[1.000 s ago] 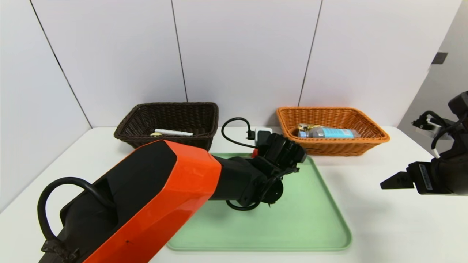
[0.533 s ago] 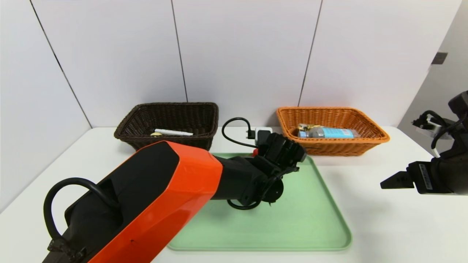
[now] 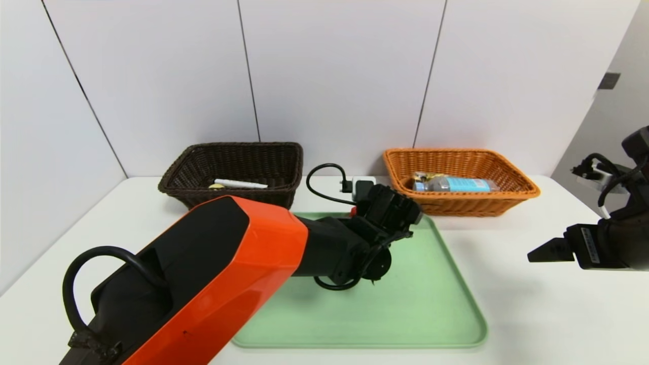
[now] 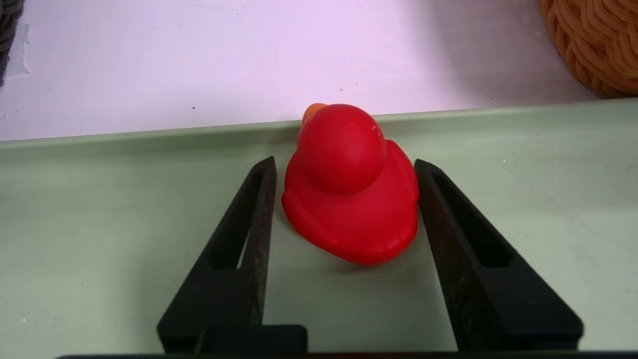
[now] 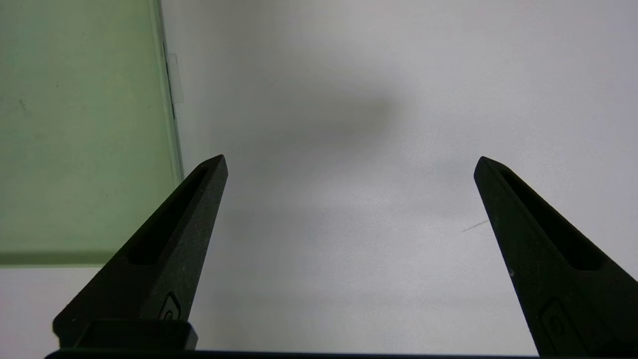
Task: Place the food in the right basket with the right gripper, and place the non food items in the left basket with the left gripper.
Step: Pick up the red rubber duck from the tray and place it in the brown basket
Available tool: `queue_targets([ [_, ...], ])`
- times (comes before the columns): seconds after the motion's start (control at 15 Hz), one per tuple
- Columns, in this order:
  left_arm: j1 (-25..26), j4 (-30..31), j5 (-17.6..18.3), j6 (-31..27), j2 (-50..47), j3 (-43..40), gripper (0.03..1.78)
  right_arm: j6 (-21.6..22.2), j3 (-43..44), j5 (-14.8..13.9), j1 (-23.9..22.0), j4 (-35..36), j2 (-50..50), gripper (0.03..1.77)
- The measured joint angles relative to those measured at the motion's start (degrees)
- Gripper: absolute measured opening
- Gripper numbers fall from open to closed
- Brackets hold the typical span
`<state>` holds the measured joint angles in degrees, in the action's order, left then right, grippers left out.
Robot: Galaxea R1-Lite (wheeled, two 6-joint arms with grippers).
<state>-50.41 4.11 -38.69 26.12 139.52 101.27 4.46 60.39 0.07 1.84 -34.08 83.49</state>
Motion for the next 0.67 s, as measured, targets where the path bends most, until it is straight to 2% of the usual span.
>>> queue_targets([
  [0.13,0.06,-0.04,0.02,-0.05,0.01,-0.02,0.80,-0.02,-0.02,0.06,-0.05,0.00,0.00,1.71],
  [0.4,0.05,-0.50,0.13,-0.09,-0.41,-0.09,0.80,0.05,-0.22,0.02,-0.02,0.00,0.00,1.71],
  [0.53,0.00,-1.50,0.39,-0.39,-2.01,-0.05,0.72,0.07,-0.26,-0.05,-0.05,-0.01,0.00,1.71],
  [0.67,0.00,-3.07,0.83,-0.79,-5.03,1.38,0.72,0.07,-0.33,0.15,-0.02,-0.04,0.00,1.71],
])
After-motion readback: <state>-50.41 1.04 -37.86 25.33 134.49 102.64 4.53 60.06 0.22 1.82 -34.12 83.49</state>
